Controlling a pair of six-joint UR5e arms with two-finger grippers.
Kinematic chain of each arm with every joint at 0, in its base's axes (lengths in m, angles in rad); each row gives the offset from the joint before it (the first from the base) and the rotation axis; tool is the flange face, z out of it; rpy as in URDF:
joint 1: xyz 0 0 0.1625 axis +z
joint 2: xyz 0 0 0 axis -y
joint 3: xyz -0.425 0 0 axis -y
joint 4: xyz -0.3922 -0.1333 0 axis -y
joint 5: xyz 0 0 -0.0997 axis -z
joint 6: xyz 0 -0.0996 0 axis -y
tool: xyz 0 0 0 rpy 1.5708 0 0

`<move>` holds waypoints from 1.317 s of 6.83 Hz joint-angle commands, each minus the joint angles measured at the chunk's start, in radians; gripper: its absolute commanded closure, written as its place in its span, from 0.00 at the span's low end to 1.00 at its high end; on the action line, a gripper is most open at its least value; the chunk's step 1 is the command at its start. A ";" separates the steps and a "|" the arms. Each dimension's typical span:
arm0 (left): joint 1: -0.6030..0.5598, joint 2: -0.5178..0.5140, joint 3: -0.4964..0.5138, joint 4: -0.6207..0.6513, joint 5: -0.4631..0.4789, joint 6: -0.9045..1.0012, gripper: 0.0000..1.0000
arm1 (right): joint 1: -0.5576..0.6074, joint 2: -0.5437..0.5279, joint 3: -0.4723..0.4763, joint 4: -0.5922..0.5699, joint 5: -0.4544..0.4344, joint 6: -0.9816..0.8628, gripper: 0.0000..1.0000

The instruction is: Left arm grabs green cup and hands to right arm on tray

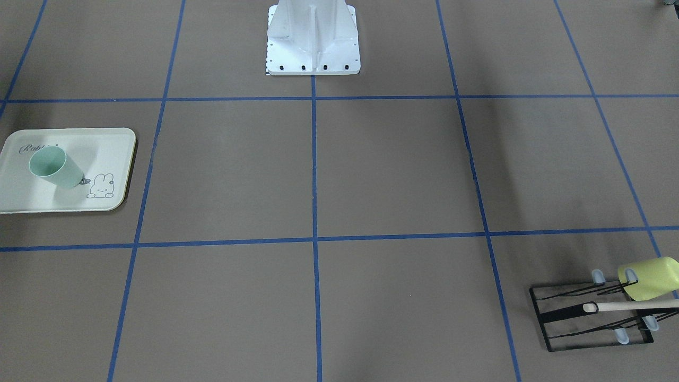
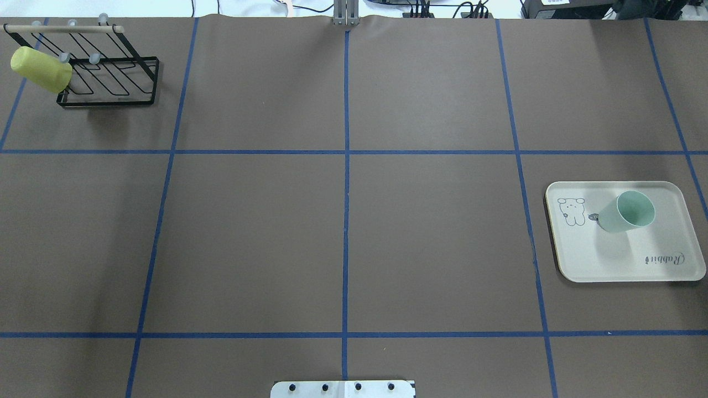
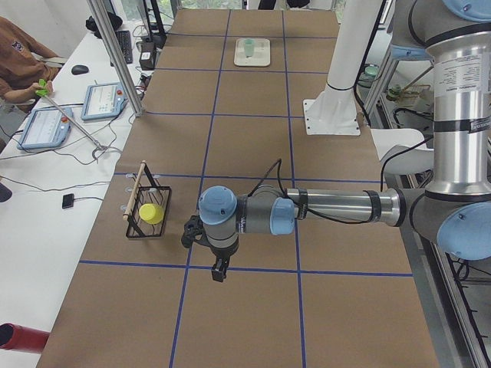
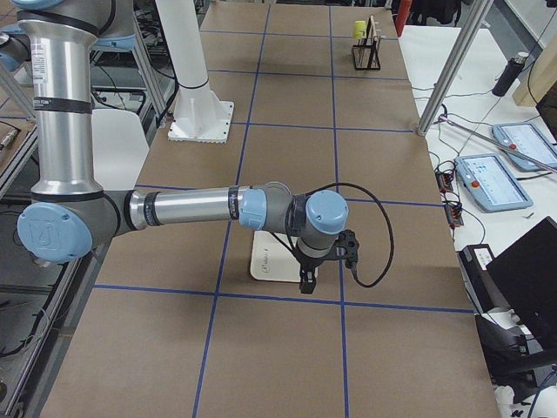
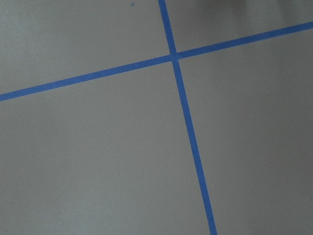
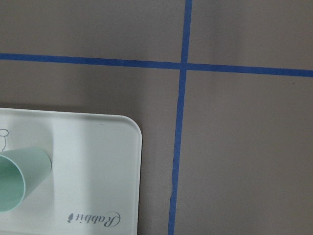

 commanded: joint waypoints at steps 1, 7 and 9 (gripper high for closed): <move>0.000 -0.003 -0.001 0.001 0.001 -0.025 0.00 | 0.000 0.000 -0.003 0.012 -0.002 0.000 0.00; 0.000 -0.006 -0.004 -0.001 0.001 -0.026 0.00 | -0.002 0.009 -0.034 0.086 -0.066 0.002 0.00; 0.000 -0.006 -0.004 0.001 0.001 -0.026 0.00 | -0.002 0.009 -0.032 0.086 -0.064 0.002 0.00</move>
